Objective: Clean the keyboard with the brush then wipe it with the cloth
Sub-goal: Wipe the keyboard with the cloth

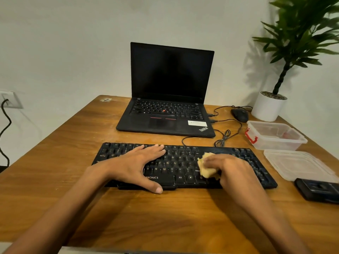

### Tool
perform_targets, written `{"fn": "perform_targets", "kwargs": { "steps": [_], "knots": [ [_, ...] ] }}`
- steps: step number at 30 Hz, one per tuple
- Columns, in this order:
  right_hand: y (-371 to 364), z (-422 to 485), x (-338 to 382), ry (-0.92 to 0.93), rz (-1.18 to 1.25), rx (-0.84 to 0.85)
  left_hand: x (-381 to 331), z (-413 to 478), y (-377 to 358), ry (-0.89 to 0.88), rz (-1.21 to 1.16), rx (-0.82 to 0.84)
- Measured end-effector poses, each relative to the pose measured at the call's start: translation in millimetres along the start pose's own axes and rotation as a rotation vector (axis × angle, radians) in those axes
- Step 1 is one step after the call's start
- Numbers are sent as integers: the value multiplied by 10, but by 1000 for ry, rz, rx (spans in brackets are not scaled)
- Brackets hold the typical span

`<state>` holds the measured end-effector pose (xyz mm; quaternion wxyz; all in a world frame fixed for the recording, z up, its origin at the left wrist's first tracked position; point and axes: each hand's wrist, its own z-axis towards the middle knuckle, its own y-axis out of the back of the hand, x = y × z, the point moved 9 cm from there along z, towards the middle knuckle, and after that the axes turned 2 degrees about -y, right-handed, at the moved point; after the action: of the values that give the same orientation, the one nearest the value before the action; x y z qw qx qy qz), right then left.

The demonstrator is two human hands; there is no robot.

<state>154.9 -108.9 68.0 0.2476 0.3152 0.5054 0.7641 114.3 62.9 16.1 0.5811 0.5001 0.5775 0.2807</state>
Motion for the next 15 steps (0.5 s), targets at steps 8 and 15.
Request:
{"fn": "perform_targets", "kwargs": {
  "steps": [8, 15],
  "knots": [
    [-110, -73, -240, -92, 111, 109, 10, -3, -3, -11, 2, -4],
    [-152, -78, -62, -30, 70, 127, -31, -11, 16, -38, 20, 4]
  ]
}}
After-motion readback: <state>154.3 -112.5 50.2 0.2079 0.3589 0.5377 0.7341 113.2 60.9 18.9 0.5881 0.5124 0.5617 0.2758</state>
